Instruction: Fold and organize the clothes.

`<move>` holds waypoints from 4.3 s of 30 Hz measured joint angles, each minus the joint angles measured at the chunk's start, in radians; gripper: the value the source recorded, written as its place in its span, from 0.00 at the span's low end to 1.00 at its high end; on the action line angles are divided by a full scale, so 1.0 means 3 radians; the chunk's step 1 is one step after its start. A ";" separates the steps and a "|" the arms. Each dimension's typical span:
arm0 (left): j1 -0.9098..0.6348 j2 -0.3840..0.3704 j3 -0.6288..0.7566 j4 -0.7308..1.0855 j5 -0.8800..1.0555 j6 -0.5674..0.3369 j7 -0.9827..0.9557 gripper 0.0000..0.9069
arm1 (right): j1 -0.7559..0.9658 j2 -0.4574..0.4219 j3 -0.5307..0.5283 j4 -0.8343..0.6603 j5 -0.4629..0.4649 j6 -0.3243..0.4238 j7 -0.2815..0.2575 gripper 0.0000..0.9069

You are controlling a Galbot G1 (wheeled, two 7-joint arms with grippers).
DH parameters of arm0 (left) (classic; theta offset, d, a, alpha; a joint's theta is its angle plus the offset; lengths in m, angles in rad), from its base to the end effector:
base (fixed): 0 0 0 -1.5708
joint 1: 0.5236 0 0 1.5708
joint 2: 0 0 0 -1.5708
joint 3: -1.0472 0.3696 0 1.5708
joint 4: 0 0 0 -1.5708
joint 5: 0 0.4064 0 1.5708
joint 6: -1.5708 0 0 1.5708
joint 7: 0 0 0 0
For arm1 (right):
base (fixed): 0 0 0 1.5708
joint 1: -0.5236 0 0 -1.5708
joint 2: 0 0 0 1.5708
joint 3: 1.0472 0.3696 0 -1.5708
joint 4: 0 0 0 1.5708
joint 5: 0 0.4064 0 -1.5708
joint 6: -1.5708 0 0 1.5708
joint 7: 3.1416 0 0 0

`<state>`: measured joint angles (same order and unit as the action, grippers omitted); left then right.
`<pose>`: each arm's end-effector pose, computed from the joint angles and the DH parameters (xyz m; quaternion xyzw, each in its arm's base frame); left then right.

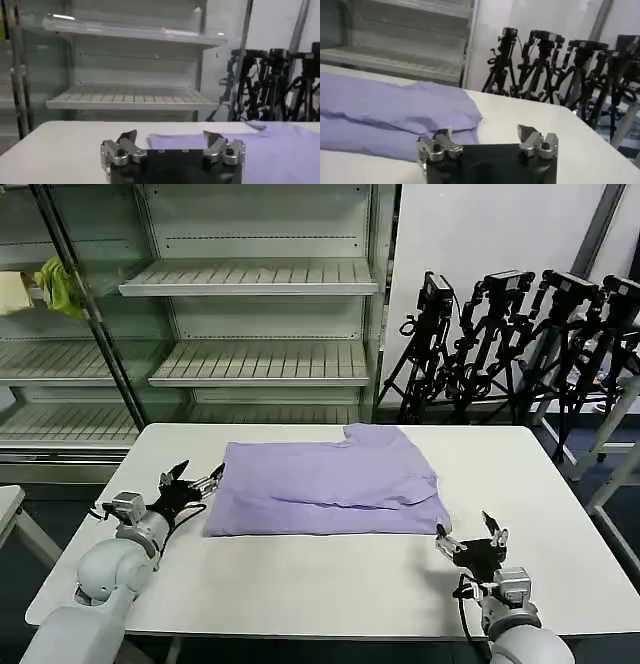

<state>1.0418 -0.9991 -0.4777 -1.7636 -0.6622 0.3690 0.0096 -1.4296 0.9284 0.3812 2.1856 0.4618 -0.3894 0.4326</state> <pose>0.3998 0.1424 -0.2531 -0.0865 -0.9890 0.0331 0.1154 0.2540 -0.0433 -0.2492 0.0042 -0.9862 0.0962 0.1345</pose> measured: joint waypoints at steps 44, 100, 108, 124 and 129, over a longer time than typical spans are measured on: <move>0.0878 -0.0019 -0.0007 -0.0542 0.0203 0.0419 -0.0026 1.00 | 0.0604 0.0264 -0.0443 -0.0833 0.0039 0.0145 -0.0100 0.49; 0.1213 -0.0048 -0.0206 -0.0858 0.0374 0.0349 0.0035 1.00 | 0.0286 0.0060 -0.0478 -0.0505 -0.0186 0.0268 -0.0184 0.00; 0.1170 -0.0070 -0.0174 -0.0782 0.0381 0.0349 0.0046 1.00 | 0.0293 0.0068 -0.0499 -0.0498 -0.0194 0.0275 -0.0184 0.00; 0.1123 -0.0099 -0.0133 -0.0669 0.0394 0.0309 0.0063 0.01 | 0.0274 0.0081 -0.0506 -0.0492 -0.0218 0.0303 -0.0187 0.00; 0.1136 -0.0110 -0.0140 -0.0667 0.0397 0.0291 0.0073 0.01 | 0.0258 0.0085 -0.0506 -0.0487 -0.0229 0.0312 -0.0189 0.00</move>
<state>1.3825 -1.0322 -0.5197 -1.9636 -0.5431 0.4564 0.0315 -1.3523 0.9541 0.2295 2.0395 0.3931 -0.2957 0.3760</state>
